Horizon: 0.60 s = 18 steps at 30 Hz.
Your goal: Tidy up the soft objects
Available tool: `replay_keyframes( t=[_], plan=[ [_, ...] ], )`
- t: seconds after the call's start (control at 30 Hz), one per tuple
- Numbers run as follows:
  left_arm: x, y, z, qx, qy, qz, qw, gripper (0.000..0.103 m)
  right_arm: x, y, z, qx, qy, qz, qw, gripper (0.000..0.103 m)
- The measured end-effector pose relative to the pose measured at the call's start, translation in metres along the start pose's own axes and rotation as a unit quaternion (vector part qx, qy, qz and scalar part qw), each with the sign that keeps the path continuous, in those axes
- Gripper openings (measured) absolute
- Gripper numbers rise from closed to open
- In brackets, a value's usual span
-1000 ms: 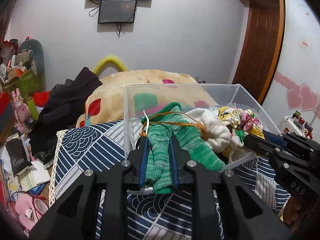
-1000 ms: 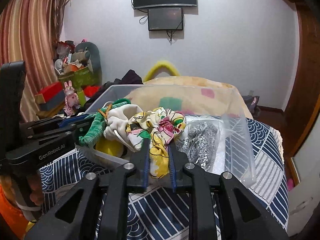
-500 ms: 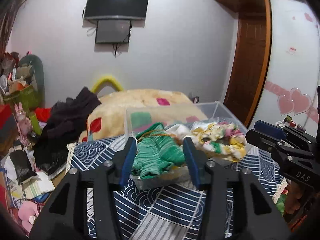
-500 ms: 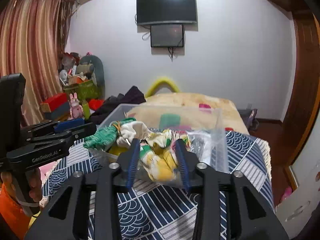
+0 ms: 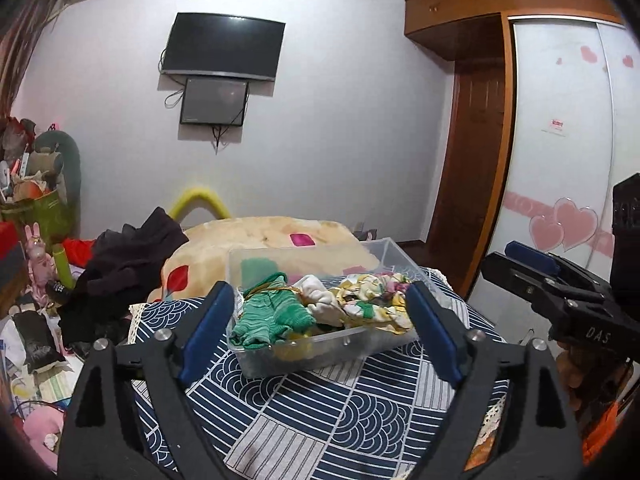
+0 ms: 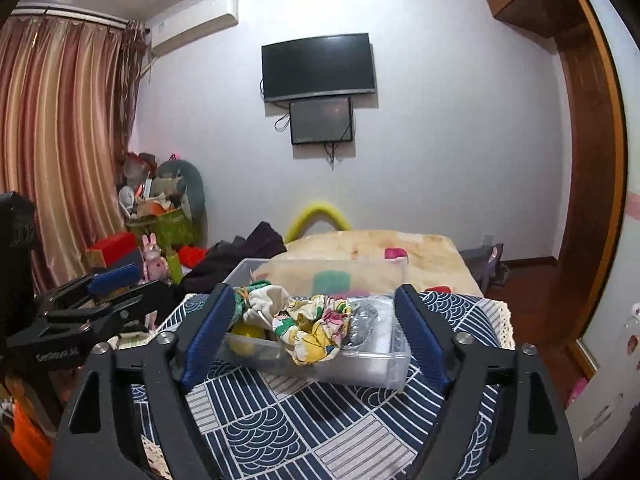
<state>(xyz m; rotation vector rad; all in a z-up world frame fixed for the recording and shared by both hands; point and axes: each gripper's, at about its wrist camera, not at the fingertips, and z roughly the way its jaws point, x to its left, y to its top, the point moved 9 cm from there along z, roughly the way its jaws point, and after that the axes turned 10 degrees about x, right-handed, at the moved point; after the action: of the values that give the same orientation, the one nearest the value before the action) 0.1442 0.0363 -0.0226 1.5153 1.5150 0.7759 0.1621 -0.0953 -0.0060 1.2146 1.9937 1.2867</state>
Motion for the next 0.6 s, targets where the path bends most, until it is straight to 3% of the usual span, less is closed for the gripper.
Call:
replay_keyframes(
  t=[0.2, 0.6],
  plan=[
    [-0.008, -0.002, -0.010, -0.020, 0.012, 0.012, 0.9997, 0.099, 0.002, -0.002, -0.003, -0.004, -0.002, -0.001, 1.000, 0.085],
    [-0.015, -0.006, -0.015, -0.023, 0.014, 0.015, 0.9995, 0.101, 0.003, -0.010, -0.006, -0.002, 0.002, -0.003, 1.000, 0.085]
  ],
)
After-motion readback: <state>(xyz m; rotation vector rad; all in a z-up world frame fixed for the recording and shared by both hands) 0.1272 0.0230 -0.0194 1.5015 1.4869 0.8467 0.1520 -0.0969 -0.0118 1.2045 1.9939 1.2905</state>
